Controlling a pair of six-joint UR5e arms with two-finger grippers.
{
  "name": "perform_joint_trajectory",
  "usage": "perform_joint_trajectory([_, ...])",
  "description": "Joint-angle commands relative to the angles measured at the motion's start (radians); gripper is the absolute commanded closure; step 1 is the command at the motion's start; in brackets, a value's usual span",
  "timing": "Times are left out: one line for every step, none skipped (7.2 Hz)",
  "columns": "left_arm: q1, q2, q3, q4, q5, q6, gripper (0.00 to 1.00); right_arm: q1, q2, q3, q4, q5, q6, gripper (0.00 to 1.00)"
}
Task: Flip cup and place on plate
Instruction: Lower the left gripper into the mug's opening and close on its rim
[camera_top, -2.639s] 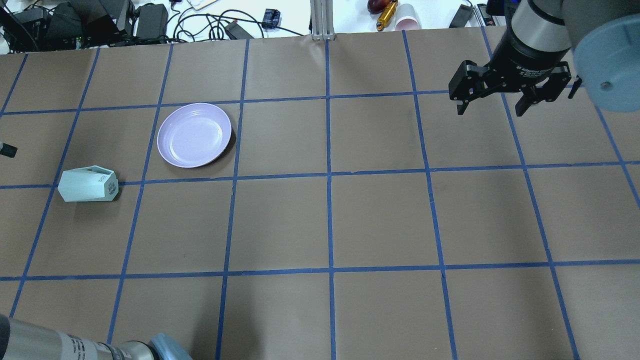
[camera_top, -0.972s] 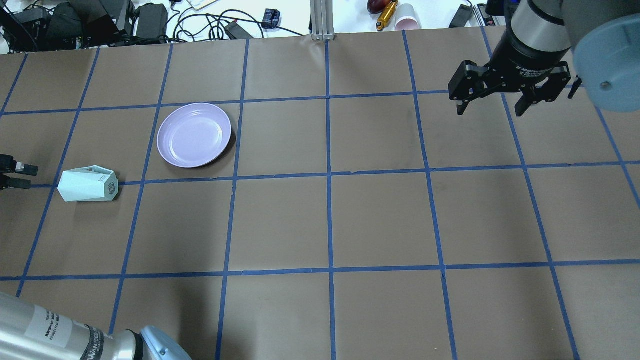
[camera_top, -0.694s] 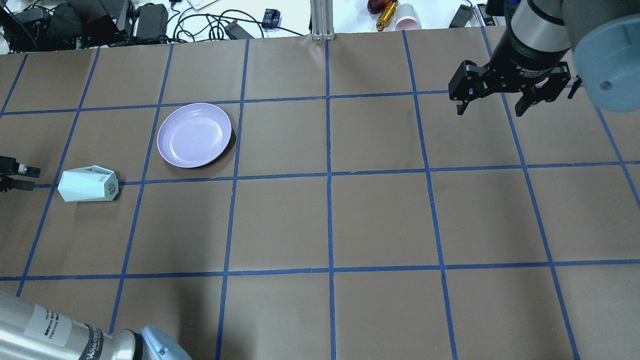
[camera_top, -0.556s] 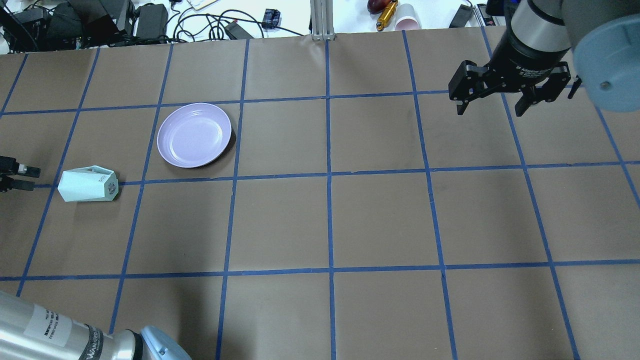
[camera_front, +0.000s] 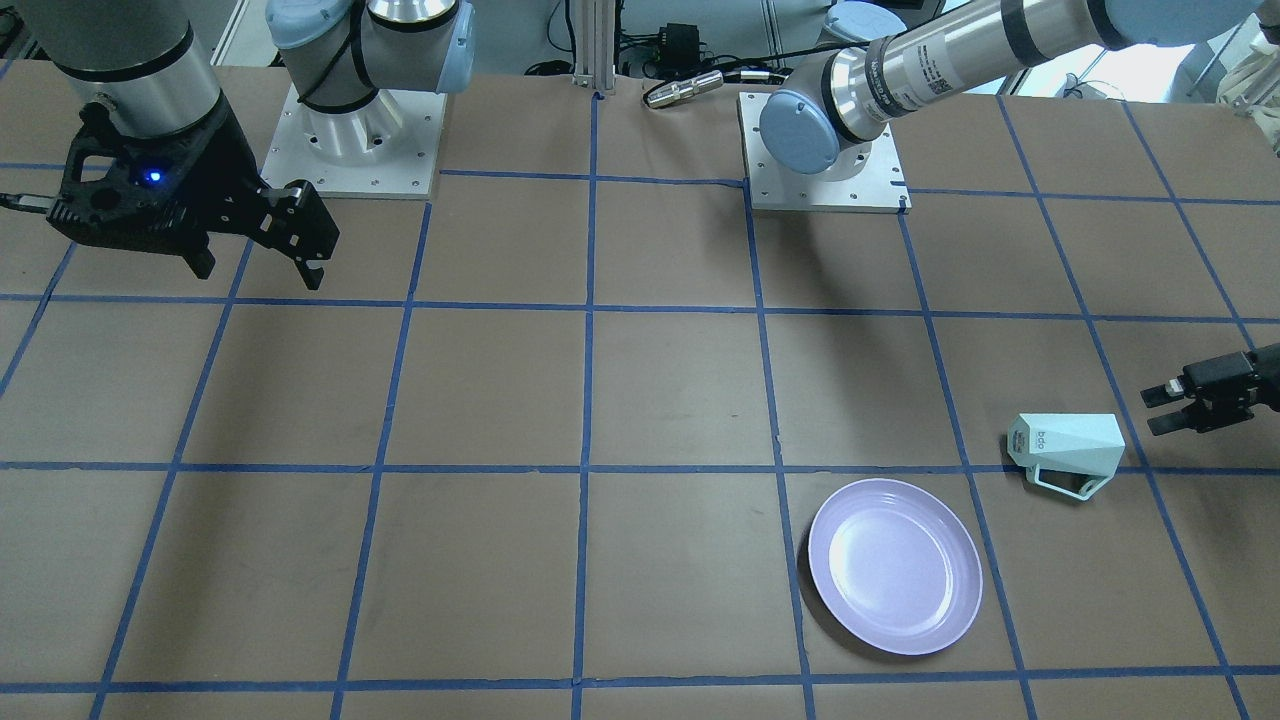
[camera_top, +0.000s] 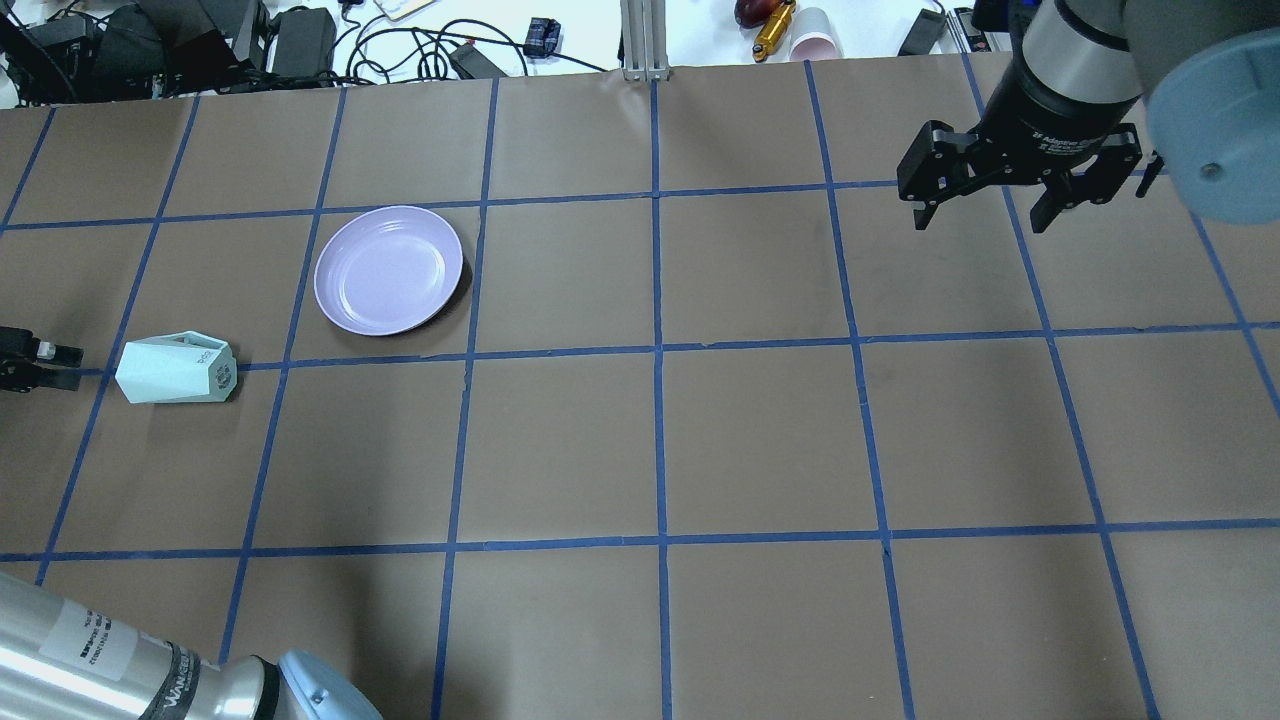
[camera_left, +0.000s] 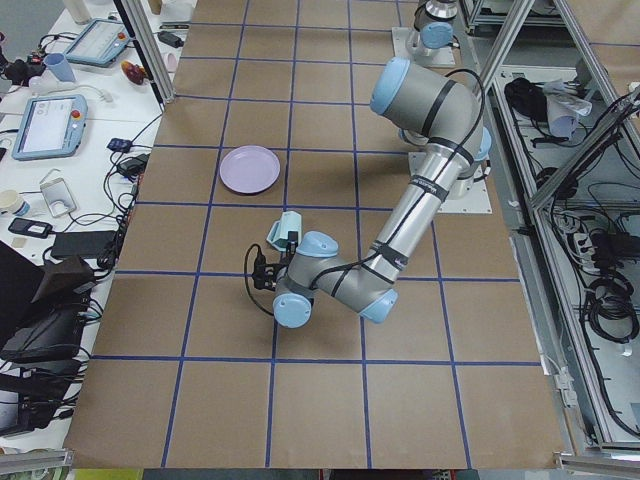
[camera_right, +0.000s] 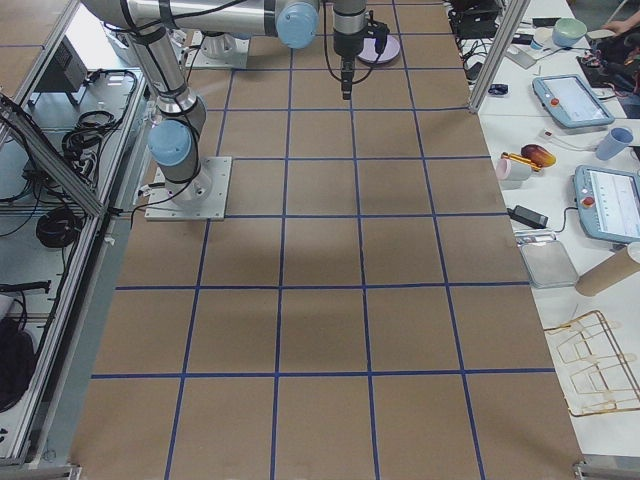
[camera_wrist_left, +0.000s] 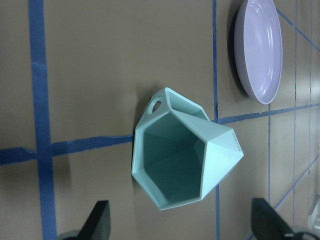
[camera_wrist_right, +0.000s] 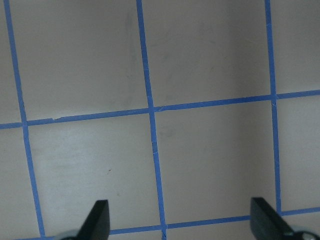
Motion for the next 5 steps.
perform_joint_trajectory([0.000, -0.029, 0.013, -0.038, -0.019, 0.051, 0.00, 0.000, 0.000, 0.000, 0.000, 0.000, 0.000, 0.00])
perform_joint_trajectory([0.000, -0.034, 0.014, -0.066, -0.024, 0.058, 0.00, 0.000, 0.000, 0.000, 0.000, 0.000, 0.000, 0.00])
perform_joint_trajectory([0.000, -0.035, 0.014, -0.098, -0.053, 0.063, 0.00, 0.000, 0.000, 0.000, 0.000, 0.000, 0.000, 0.00])
perform_joint_trajectory([0.000, -0.037, 0.013, -0.101, -0.056, 0.083, 0.00, 0.000, 0.001, 0.000, 0.000, 0.000, 0.000, 0.00])
perform_joint_trajectory([0.000, -0.043, 0.013, -0.103, -0.057, 0.109, 0.00, 0.000, 0.001, 0.000, 0.000, 0.000, 0.000, 0.00])
